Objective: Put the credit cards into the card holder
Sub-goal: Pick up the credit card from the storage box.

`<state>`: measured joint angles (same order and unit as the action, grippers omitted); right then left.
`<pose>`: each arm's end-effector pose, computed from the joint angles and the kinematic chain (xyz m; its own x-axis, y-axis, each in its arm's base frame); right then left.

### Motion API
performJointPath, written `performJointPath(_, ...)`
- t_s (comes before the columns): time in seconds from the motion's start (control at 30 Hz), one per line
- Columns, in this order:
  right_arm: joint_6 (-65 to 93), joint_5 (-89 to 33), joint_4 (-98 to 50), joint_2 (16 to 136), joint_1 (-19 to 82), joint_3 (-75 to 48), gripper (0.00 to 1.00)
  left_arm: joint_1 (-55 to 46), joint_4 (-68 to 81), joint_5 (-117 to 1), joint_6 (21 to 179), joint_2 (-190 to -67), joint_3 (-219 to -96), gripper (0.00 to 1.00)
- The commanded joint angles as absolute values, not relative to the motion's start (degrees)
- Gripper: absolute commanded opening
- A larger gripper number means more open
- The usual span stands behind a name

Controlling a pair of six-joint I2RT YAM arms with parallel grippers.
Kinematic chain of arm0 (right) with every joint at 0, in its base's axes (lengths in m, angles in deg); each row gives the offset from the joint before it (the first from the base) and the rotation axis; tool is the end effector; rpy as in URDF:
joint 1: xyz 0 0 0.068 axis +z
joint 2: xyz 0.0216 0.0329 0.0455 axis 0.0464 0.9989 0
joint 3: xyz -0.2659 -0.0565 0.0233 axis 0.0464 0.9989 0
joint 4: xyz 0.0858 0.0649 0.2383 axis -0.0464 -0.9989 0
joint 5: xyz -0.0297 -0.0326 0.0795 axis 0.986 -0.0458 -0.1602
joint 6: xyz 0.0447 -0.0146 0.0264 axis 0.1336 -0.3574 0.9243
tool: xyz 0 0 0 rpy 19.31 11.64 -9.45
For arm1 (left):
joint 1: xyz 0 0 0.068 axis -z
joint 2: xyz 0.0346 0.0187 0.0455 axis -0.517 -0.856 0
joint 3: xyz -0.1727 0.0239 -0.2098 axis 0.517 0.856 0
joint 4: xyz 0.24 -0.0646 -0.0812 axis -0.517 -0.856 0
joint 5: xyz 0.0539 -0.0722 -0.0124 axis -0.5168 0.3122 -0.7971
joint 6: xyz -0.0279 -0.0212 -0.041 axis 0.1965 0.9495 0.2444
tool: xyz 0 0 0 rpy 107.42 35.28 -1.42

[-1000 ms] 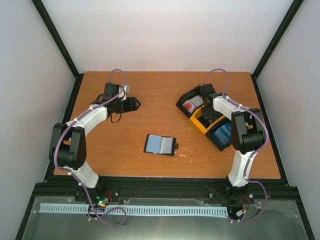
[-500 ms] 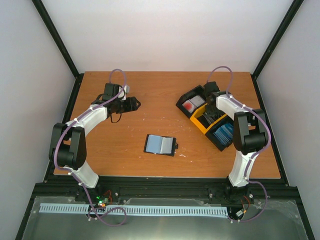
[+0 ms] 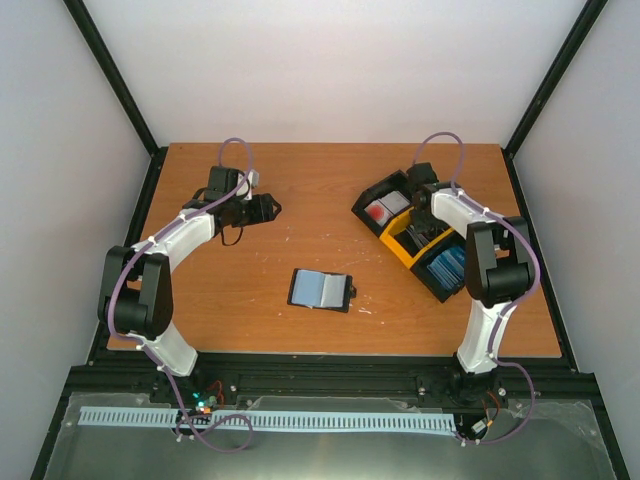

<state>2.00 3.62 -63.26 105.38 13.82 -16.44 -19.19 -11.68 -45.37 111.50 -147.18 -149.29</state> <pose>0.3815 0.0604 0.1817 -0.9219 -0.2646 -0.2829 -0.1312 0.9004 -0.4148 0.3458 -0.0861 0.2262 -0.8247 -0.2044 -0.5273 0.1136 0.8535 -0.5085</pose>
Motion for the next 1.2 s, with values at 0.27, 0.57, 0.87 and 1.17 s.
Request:
performJointPath(0.27,1.82,4.68,-62.3,107.5,13.47,-18.17,0.23,-19.18,-10.55,-45.77,110.02,-146.0,-149.69,0.69)
performJointPath(0.57,0.92,5.21,-61.2,109.43,13.48,-18.04,0.13,-19.19,-10.43,-45.54,109.87,-145.77,-149.68,0.69)
performJointPath(0.87,1.05,3.86,-62.43,103.28,13.73,-17.09,0.03,-19.14,-9.14,-40.04,108.27,-144.76,-150.34,0.71)
performJointPath(1.17,4.26,-2.72,-63.38,88.53,13.58,-8.25,0.03,-14.92,-5.77,-34.41,108.63,-145.55,-153.56,0.76)
